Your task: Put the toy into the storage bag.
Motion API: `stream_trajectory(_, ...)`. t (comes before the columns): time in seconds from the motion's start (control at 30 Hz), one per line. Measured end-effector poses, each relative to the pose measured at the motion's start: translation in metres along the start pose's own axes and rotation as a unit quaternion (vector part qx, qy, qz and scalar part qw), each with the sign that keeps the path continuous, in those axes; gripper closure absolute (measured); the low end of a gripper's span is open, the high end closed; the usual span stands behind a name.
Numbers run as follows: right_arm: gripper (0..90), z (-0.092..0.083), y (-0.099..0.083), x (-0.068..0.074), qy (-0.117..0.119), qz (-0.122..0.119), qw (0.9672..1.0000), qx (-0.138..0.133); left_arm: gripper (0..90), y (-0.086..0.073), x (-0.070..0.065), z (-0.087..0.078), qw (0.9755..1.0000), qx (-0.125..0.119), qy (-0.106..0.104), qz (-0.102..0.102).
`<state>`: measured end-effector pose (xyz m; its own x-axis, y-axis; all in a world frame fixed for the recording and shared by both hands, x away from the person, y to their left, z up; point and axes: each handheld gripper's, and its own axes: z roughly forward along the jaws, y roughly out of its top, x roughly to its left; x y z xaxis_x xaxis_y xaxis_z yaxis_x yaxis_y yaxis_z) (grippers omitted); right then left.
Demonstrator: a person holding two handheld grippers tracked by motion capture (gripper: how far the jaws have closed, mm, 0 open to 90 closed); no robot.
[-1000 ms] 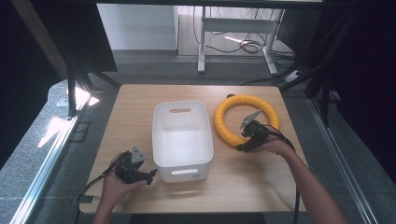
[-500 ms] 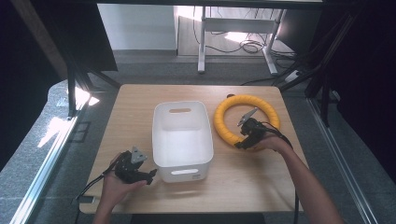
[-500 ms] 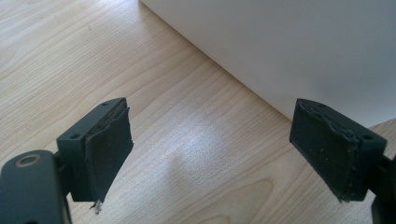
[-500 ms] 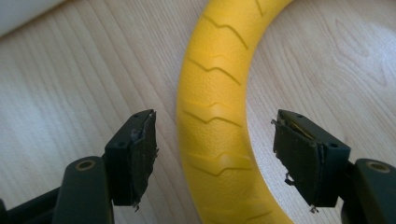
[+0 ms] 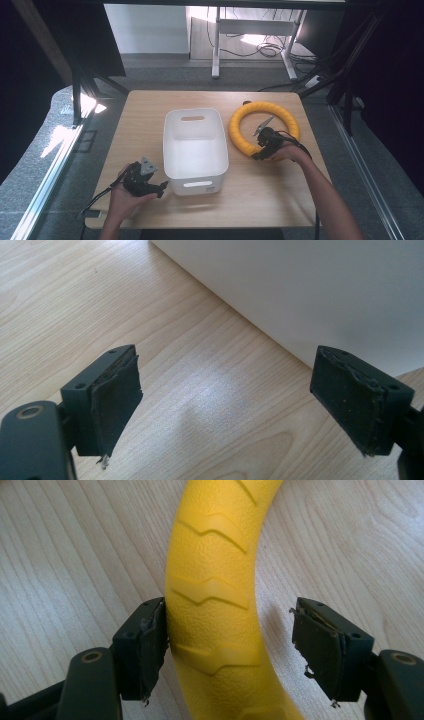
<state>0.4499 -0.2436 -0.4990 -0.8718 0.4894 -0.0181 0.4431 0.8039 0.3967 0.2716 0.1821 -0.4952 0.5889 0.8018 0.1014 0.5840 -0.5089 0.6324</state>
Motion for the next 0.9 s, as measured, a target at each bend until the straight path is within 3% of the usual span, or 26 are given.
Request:
stream_trajectory(0.37, 34.5, 0.008, 0.000, 0.000, 0.008, -0.013, 0.9998, 0.015, 13.1, 0.000, -0.001, 0.001, 1.0000, 0.003, -0.001, 0.002)
stream_trajectory(0.7, 37.5, 0.011, 0.008, 0.000, 0.010, -0.034, 0.9984, 0.045, 13.1, 0.000, -0.001, 0.002, 1.0000, 0.003, -0.001, 0.002)
stream_trajectory(0.9, 42.2, 0.012, 0.008, 0.000, 0.021, -0.032, 0.9983, 0.043, 13.1, 0.000, -0.001, 0.002, 1.0000, 0.004, -0.001, 0.004)
